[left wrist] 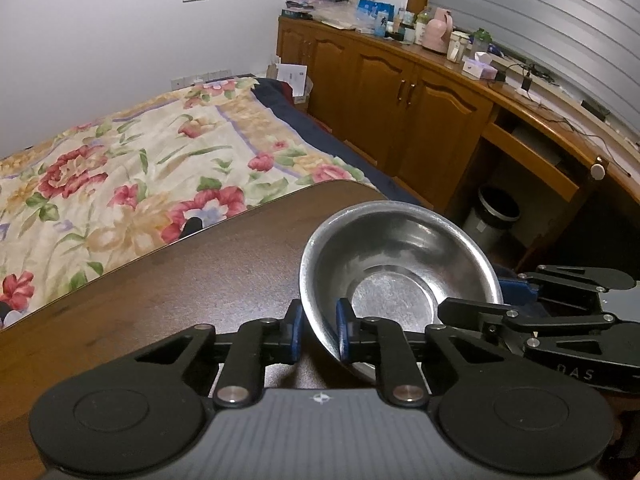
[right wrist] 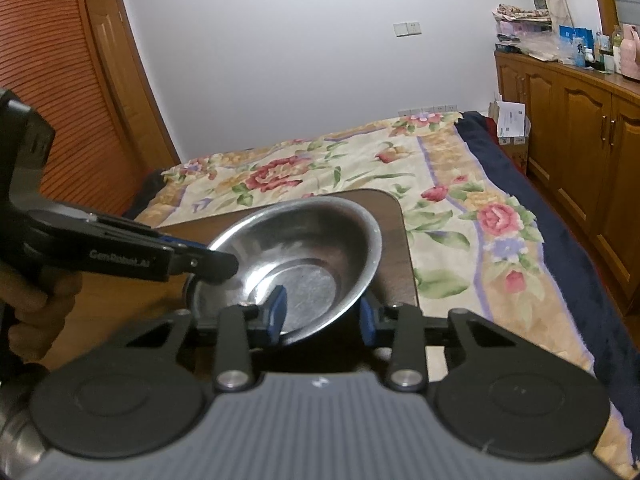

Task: Organize plates and bowls

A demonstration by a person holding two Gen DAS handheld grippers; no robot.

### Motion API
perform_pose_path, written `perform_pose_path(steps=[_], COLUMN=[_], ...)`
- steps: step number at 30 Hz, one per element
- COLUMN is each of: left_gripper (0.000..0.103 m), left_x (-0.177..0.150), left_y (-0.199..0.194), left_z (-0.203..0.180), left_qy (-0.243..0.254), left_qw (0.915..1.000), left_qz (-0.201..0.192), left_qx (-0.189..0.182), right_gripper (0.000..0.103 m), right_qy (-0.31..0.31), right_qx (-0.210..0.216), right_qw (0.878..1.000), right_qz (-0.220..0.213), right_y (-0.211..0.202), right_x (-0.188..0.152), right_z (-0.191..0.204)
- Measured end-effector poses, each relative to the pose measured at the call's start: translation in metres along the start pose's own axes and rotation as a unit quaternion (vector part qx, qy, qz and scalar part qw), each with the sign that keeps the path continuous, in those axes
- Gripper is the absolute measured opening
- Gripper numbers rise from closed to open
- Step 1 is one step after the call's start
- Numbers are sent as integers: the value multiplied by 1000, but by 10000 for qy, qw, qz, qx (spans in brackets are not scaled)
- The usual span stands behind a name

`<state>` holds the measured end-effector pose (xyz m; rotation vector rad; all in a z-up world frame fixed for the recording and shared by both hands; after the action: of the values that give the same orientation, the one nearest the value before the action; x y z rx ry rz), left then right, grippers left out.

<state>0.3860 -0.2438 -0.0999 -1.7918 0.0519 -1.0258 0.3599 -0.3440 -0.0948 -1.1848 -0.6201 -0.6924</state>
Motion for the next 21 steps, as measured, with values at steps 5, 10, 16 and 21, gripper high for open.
perform_pose_path(steps=[5, 10, 16, 21], left_gripper=[18, 18, 18, 18], left_x=[3, 9, 14, 11], left_y=[-14, -40, -72, -97], left_z=[-2, -6, -10, -14], left_qy=[29, 105, 157, 217], left_qw=[10000, 9995, 9983, 9971], left_qz=[-91, -303, -565, -725], left_qx=[-16, 21, 34, 98], right_gripper=[32, 31, 31, 31], right_qy=[15, -38, -205, -331], right_qx=[-3, 32, -17, -55], right_qw=[10000, 9999, 9992, 9984], right_qz=[7, -88, -330, -460], right_y=[-2, -13, -36, -50], right_x=[1, 7, 20, 27], right_z=[-1, 6, 22, 31])
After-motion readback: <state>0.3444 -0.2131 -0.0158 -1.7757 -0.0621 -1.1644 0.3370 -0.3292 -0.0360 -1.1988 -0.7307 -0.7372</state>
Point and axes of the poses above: each gripper's, at about its wrist camera, not at the fingertips, and y roughly the way its jaws point, z to its left, x to its top, the point moved 9 cm from there along y, roughly the way its jaws point, and after that the axes turned 5 degrees about z, right-handed, at the moved point
